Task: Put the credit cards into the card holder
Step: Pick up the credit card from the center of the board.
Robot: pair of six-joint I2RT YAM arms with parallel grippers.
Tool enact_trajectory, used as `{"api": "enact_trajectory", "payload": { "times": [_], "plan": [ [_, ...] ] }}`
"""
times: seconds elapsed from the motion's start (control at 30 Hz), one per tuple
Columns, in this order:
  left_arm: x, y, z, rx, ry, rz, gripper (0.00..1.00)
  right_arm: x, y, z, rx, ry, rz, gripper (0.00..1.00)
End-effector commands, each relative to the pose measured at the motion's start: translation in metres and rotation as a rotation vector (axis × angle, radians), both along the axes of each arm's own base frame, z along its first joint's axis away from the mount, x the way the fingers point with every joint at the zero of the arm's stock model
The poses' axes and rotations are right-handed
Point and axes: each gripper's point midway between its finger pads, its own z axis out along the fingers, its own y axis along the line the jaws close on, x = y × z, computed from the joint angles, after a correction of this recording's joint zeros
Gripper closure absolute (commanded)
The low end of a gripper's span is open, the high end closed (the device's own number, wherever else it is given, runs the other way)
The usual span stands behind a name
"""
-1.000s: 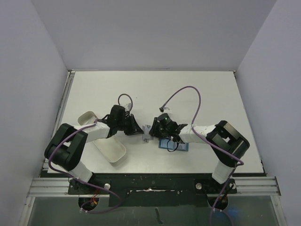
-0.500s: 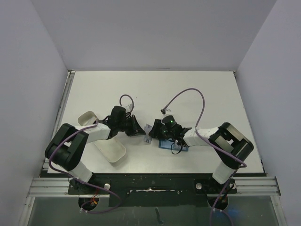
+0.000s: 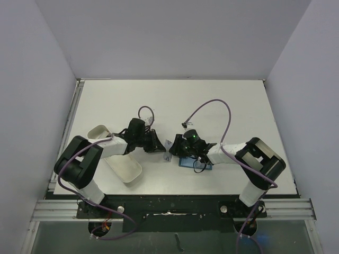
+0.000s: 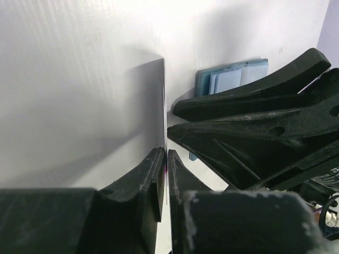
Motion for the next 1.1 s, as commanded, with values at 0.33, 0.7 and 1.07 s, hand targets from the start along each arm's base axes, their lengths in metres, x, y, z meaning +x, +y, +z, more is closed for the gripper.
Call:
{"api": "enact_trajectory", "payload": {
  "times": [0.33,0.7,1.07],
  "plan": [
    [0.012,-0.017,0.025,-0.003,-0.114,-0.074,1.00,-0.019,-0.022,-0.026,-0.107,0.074,0.003,0.69],
    [-0.020,-0.021,0.085,-0.123,-0.264,-0.276,1.00,-0.026,-0.050,0.087,0.063,-0.140,0.162,0.46],
    [-0.059,-0.040,0.133,-0.337,-0.363,-0.464,1.00,-0.041,-0.055,0.138,0.194,-0.239,0.282,0.33]
  ]
}}
